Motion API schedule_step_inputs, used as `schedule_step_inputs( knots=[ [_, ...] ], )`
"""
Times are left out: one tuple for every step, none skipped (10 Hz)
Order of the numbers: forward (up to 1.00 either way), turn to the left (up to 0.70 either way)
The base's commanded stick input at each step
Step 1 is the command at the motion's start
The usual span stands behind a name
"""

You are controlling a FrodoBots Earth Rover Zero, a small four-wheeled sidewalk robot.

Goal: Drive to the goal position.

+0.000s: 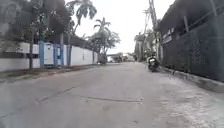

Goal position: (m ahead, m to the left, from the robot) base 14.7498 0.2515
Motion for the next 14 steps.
schedule_step_inputs(
  knots=[
    [1.00,0.04],
    [1.00,0.04],
    [1.00,0.04],
    [1.00,0.04],
    [1.00,-0.02],
    [1.00,-0.16],
    [1.00,-0.29],
    [1.00,-0.36],
    [1.00,-0.36],
    [1.00,-0.36],
    [1.00,-0.36],
    [1.00,-0.26],
    [1.00,0.04],
    [1.00,0.04]
  ],
)
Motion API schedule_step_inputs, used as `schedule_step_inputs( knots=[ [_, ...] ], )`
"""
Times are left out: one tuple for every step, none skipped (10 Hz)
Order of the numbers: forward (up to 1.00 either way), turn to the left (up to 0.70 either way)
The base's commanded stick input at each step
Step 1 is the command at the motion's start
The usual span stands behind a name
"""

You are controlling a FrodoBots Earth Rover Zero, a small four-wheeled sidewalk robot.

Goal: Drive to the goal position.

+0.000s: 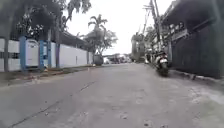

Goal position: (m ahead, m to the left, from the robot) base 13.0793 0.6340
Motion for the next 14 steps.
schedule_step_inputs(
  knots=[
    [1.00,0.04],
    [1.00,0.04],
    [1.00,0.04],
    [1.00,0.04],
    [1.00,0.04],
    [1.00,0.04],
    [1.00,0.04],
    [1.00,0.04],
    [1.00,0.04],
    [1.00,-0.36],
    [1.00,-0.36],
    [1.00,-0.23],
    [1.00,-0.11],
    [1.00,-0.36]
  ],
)
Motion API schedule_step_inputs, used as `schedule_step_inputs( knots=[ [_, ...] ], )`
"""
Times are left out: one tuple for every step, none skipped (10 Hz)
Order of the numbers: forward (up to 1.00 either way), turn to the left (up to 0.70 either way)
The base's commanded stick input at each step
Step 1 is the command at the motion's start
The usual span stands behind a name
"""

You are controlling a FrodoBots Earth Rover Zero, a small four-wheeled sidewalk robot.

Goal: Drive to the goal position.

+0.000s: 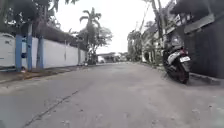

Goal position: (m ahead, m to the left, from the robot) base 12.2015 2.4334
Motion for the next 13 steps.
schedule_step_inputs(
  knots=[
    [1.00,-0.36],
    [1.00,-0.36],
    [1.00,0.04],
    [1.00,0.04],
    [1.00,0.04],
    [1.00,0.04],
    [1.00,0.04],
    [1.00,0.04],
    [1.00,0.04],
    [1.00,-0.07],
    [1.00,-0.36],
    [1.00,-0.30],
    [1.00,-0.13]
  ],
)
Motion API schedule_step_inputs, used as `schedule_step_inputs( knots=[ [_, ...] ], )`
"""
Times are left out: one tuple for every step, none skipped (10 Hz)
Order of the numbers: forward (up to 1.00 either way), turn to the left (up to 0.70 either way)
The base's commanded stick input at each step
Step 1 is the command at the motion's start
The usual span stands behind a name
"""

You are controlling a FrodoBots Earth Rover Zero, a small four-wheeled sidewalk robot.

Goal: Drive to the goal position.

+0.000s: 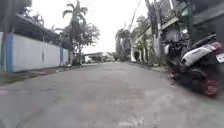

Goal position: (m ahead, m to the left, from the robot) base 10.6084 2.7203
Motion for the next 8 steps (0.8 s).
schedule_step_inputs(
  knots=[
    [1.00,0.03],
    [1.00,-0.35],
    [1.00,-0.36],
    [1.00,-0.36],
    [1.00,0.04],
    [1.00,0.04],
    [1.00,0.04],
    [1.00,0.04]
  ],
)
